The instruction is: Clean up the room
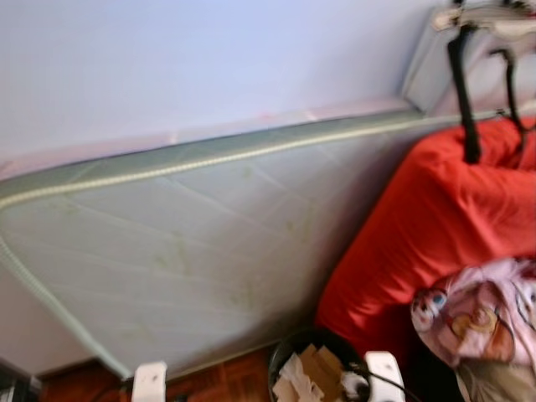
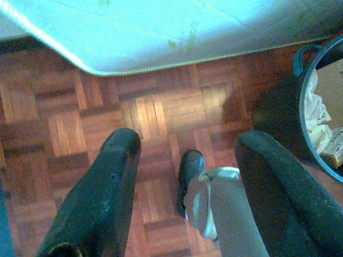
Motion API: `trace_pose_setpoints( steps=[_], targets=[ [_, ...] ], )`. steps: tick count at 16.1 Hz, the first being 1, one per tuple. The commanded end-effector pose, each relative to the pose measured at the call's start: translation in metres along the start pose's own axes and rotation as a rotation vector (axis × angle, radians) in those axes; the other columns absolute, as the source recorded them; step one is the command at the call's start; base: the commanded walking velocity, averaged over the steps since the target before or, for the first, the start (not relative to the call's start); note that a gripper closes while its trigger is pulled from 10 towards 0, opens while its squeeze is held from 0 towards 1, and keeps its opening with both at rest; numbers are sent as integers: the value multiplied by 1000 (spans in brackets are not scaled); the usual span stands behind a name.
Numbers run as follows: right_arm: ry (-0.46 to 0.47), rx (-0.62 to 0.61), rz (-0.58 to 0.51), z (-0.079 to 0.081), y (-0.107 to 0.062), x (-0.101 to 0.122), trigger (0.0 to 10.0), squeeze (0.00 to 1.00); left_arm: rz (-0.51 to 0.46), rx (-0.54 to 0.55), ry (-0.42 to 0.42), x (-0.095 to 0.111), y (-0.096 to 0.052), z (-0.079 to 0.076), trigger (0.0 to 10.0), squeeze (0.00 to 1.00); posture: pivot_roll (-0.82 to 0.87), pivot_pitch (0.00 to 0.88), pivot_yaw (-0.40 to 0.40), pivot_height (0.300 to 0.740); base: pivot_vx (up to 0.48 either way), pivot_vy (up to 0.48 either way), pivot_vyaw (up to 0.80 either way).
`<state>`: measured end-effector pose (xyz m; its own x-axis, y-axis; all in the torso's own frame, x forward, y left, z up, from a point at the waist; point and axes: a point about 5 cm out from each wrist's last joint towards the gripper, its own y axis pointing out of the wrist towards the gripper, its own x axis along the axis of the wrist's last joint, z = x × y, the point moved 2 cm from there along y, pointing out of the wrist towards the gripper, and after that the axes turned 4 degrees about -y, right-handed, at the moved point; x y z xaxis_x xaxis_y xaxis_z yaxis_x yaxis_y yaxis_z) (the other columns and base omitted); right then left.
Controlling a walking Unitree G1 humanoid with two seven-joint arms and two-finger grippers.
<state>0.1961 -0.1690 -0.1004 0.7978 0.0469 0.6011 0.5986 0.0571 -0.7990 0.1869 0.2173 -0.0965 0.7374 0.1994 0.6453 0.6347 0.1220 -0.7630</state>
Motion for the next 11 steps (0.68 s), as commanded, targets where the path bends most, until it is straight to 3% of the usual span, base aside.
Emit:
trace_pose_setpoints(
  steps=[1,5,7,8,11],
  targets=[
    [52,-28,-23,-13,-3,-4,10000,0,-40,-20,-43,4,1,-7,10000,0,26,0,-45,735,0,0,0],
    [127,2,-119,-13,-4,6,10000,0,-151,-47,-93,15,-1,-13,10000,0,41,0,-63,735,0,0,0],
    [104,23,-160,-13,-5,12,10000,0,-436,-107,-47,101,2,-25,10000,0,51,0,-82,735,0,0,0],
    [93,15,-165,-14,-5,12,10000,0,-505,-134,-33,119,-1,-29,10000,0,51,0,-82,735,0,0,0],
    [153,-30,-181,-17,-6,10,10000,0,-568,-147,-8,126,-5,-33,10000,0,18,0,-65,735,0,0,0]
  ],
)
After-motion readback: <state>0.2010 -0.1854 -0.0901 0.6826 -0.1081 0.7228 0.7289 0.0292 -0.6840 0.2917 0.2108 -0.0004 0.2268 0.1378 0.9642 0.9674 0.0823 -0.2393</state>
